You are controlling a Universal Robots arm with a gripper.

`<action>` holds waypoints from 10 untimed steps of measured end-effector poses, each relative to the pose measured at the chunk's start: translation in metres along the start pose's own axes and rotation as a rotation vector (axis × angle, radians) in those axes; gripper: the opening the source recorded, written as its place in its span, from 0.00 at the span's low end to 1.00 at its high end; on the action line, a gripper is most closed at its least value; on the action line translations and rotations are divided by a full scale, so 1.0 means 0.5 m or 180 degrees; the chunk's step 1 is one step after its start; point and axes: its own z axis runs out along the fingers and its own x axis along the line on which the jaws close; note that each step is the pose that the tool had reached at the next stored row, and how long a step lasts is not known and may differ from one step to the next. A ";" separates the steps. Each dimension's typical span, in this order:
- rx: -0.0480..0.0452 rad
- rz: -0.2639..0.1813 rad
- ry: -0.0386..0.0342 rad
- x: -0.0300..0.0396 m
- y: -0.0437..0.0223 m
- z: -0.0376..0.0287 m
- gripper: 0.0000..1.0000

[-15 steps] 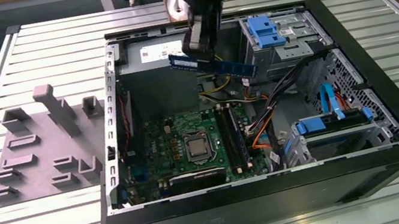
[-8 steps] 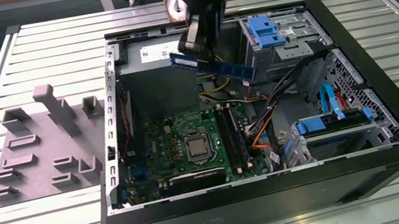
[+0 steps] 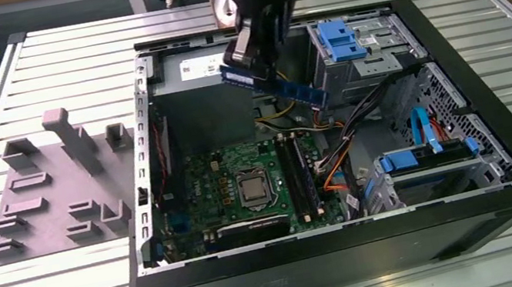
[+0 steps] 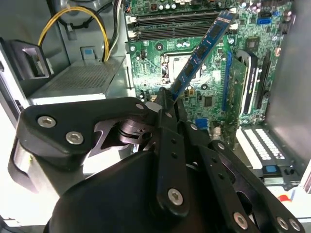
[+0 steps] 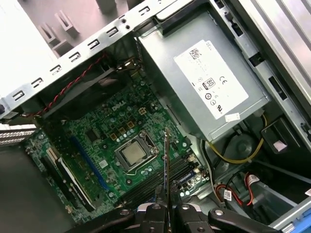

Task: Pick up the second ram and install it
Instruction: 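Insert the second ram into the second slot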

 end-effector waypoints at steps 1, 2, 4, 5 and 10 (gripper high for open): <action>0.0001 0.0034 -0.0001 0.000 0.000 0.000 0.14; 0.0001 0.0068 -0.0002 0.000 0.000 0.000 0.14; 0.0002 0.0147 -0.0003 0.000 0.000 0.001 0.14; 0.0003 0.0188 -0.0004 0.000 0.000 0.001 0.14; 0.0006 0.0425 -0.0008 0.000 0.000 0.002 0.14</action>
